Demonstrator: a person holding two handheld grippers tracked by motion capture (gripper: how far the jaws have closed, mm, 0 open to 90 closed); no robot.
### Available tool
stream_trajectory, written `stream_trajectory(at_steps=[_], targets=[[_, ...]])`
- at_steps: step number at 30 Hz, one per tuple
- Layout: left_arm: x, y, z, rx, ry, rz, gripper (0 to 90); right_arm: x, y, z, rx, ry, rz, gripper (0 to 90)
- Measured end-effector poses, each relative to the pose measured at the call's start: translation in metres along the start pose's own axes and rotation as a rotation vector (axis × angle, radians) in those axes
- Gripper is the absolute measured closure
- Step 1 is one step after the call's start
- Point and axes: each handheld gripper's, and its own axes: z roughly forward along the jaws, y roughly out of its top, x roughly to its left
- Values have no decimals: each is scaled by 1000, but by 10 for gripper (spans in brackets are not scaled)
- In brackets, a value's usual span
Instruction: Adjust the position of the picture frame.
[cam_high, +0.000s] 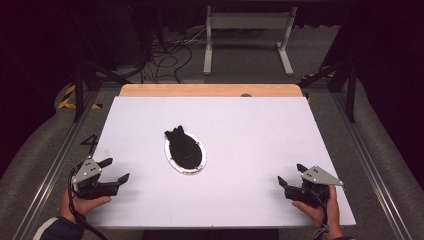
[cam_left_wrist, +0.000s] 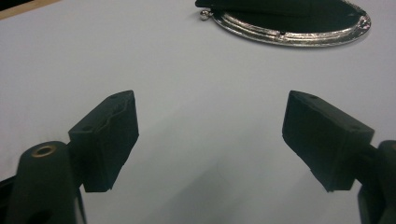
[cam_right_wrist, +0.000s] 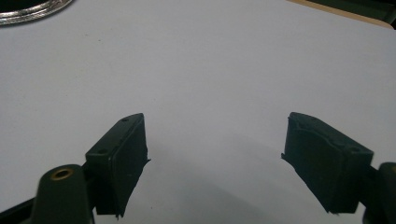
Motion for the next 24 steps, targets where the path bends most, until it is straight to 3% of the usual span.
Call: stream_trajectory(at_steps=[5,8,13,16,17,19,21,24], targets=[[-5,6,1,9,-8,31,235,0,1,-2,-3,21,-9,235],[-6,12,1,-9,-32,64,318,4,2,-3,-20,52,-20,266],[-6,25,4,-22,-66,102,550,6,8,0,-39,83,-20,343],[-4,31,8,6,-74,136,723,7,10,2,-28,94,-16,406],[-3,35,10,8,-79,153,723,8,12,3,-28,101,-17,438],[1,41,15,-11,-109,145,806,8,17,3,-22,136,-27,563],[4,49,21,-23,-109,147,864,9,23,3,-27,178,-23,630],[8,59,31,-26,-113,139,900,12,29,7,-25,182,-28,691]])
